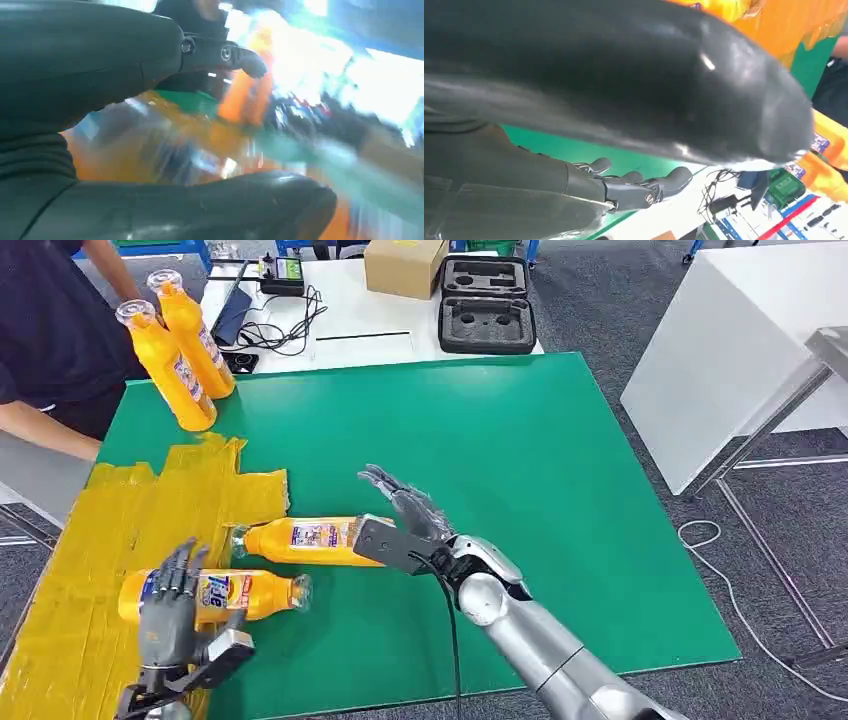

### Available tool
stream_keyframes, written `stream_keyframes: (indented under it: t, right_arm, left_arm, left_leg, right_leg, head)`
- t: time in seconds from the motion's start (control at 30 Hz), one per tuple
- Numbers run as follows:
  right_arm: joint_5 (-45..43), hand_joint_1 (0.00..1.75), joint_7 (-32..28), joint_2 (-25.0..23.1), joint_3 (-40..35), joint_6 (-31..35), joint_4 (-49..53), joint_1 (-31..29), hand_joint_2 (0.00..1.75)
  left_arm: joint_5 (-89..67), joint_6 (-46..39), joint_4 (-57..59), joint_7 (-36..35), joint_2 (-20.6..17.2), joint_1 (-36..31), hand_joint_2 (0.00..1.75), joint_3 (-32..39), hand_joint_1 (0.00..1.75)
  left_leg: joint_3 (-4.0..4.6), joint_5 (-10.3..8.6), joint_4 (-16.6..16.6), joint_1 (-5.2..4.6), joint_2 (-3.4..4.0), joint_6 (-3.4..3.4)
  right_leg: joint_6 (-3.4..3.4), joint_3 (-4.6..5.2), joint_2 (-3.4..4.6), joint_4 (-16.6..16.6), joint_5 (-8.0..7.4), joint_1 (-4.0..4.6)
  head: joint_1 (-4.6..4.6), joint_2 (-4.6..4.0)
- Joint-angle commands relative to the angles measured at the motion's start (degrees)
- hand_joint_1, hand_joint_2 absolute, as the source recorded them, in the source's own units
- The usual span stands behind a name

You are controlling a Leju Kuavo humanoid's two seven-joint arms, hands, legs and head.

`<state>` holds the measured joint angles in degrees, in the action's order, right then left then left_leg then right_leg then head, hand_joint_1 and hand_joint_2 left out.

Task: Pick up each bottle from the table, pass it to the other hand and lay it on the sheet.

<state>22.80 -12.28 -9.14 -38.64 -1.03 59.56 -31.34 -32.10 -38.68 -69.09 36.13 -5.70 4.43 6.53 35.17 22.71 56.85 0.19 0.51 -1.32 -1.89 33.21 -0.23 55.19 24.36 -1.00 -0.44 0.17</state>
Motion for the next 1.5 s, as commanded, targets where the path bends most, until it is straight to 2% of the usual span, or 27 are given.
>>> stream_keyframes:
  t: [0.03, 0.17, 0.4, 0.73, 0.97, 1.17, 1.3, 1.5]
  right_arm:
    - [2.21, 0.0, -0.28, 0.12, 0.23, 0.23, -8.0, -2.33, 1.75]
    - [5.05, 0.0, 0.79, -0.67, -2.01, -0.1, -12.44, -3.88, 1.75]
    - [7.96, 0.0, 1.54, -2.51, -5.38, -0.39, -23.17, -6.87, 1.75]
    - [8.85, 0.0, 1.53, -5.19, -7.03, 0.29, -28.4, -9.86, 1.75]
    - [8.98, 0.0, 1.61, -5.27, -7.1, 0.41, -28.59, -10.08, 1.75]
    - [12.88, 0.0, 5.52, -7.55, -9.0, 5.25, -31.87, -13.54, 1.75]
    - [13.8, 0.0, 6.68, -7.94, -9.0, 6.26, -32.92, -14.84, 1.75]
    - [14.38, 0.0, 6.88, -8.69, -9.46, 6.75, -33.05, -13.27, 1.75]
  left_arm:
    - [29.72, 7.85, -34.3, -0.07, 4.33, 4.42, 0.0, 2.83, 0.0]
    - [33.21, 8.63, -38.99, 2.84, 5.42, 4.79, 0.0, 1.8, 0.0]
    - [34.57, 9.11, -34.34, 3.87, 4.2, 0.96, 0.0, -1.24, 0.0]
    - [35.24, 9.76, -32.61, 3.87, 3.63, -0.95, 0.0, -1.95, 0.0]
    - [35.34, 9.92, -32.52, 3.87, 3.67, -1.07, 0.0, -2.15, 0.0]
    - [35.04, 10.45, -30.64, 3.87, 3.79, -3.34, 0.0, -4.06, 0.0]
    - [35.34, 10.59, -29.92, 3.87, 3.96, -4.34, 0.0, -4.46, 0.0]
    - [36.06, 11.23, -33.25, 3.87, 3.95, -1.55, 0.0, -2.99, 0.0]
  left_leg:
    - [0.05, 0.18, 0.23, 0.16, -0.16, 0.06]
    - [0.1, 0.1, 0.1, 0.08, -0.01, 0.04]
    - [0.02, 0.04, 0.0, 0.02, -0.08, 0.05]
    - [0.01, 0.06, 0.03, 0.02, -0.08, 0.06]
    - [-0.04, 0.08, 0.03, 0.04, -0.09, 0.08]
    - [-0.09, 0.17, 0.15, 0.08, -0.13, 0.13]
    - [0.02, 0.06, 0.05, 0.02, -0.15, 0.08]
    - [-0.08, 0.1, -0.02, 0.05, 0.0, 0.07]
  right_leg:
    - [0.09, -0.05, -0.11, 0.09, 0.14, 0.17]
    - [0.05, 0.01, 0.03, 0.02, 0.04, 0.1]
    - [0.07, -0.03, -0.04, -0.01, 0.03, 0.04]
    - [0.13, -0.02, -0.03, 0.04, 0.04, 0.04]
    - [0.15, -0.06, -0.04, 0.03, 0.06, 0.06]
    - [0.22, -0.11, -0.05, 0.13, 0.14, 0.11]
    - [0.15, -0.01, -0.1, 0.07, 0.06, 0.05]
    - [0.13, -0.08, 0.03, -0.04, 0.05, 0.07]
  head:
    - [0.02, 0.0]
    - [0.02, 0.0]
    - [0.0, 0.0]
    - [0.04, 0.0]
    - [0.02, 0.0]
    - [0.02, 0.0]
    - [0.02, 0.0]
    - [0.02, 0.0]
